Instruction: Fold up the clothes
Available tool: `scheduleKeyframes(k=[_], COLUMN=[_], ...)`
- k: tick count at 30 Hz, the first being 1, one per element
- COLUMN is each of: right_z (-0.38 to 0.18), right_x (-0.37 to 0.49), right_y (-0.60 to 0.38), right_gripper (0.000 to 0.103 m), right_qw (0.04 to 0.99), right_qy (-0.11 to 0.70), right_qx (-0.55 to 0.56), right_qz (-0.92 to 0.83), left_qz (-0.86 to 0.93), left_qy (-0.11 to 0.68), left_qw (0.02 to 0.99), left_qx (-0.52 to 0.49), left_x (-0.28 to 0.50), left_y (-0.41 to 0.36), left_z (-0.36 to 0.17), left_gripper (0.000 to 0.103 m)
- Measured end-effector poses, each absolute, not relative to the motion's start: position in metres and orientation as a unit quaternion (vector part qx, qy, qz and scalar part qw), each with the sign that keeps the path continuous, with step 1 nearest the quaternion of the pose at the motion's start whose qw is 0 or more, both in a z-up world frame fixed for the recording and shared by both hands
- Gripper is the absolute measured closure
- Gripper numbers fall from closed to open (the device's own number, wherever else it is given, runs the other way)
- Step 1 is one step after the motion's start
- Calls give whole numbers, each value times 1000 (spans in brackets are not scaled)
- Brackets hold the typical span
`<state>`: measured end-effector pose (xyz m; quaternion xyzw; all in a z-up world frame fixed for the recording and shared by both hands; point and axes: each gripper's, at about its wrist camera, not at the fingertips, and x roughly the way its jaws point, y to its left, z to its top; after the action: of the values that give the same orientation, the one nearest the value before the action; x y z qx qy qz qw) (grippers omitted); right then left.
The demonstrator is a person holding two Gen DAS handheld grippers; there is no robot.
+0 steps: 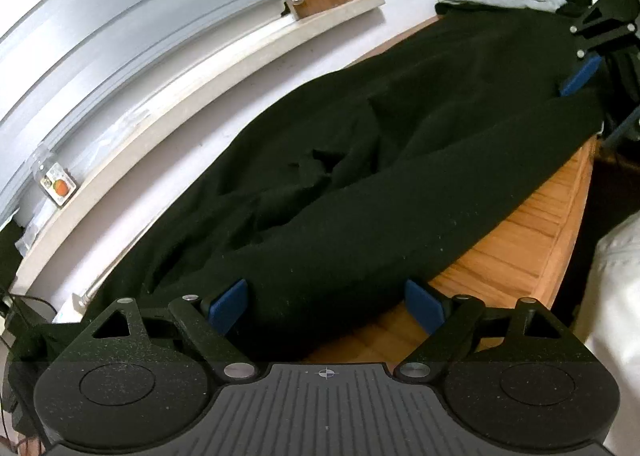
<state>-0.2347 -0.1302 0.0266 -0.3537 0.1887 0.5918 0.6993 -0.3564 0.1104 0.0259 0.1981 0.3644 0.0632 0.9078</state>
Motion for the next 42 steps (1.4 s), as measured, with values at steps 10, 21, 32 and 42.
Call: scheduleKeyframes(k=[10, 21, 32, 42], right_z=[20, 23, 49, 89], right_x=[-238, -238, -227, -172], right_y=[-132, -136, -142, -93], right_gripper=[54, 81, 97, 98], right_qw=[692, 680, 693, 736], right_qy=[184, 180, 123, 24], right_qx=[-381, -397, -409, -449], right_qz=[585, 590, 580, 506], left_qz=[66, 55, 56, 96], left_qy=[367, 364, 321, 258], left_qw=[904, 906, 924, 939], left_qx=[209, 208, 202, 207], left_x=[-350, -354, -358, -338], left_y=[106, 107, 107, 118], left_z=[29, 35, 58, 102], left_gripper=[27, 43, 96, 98])
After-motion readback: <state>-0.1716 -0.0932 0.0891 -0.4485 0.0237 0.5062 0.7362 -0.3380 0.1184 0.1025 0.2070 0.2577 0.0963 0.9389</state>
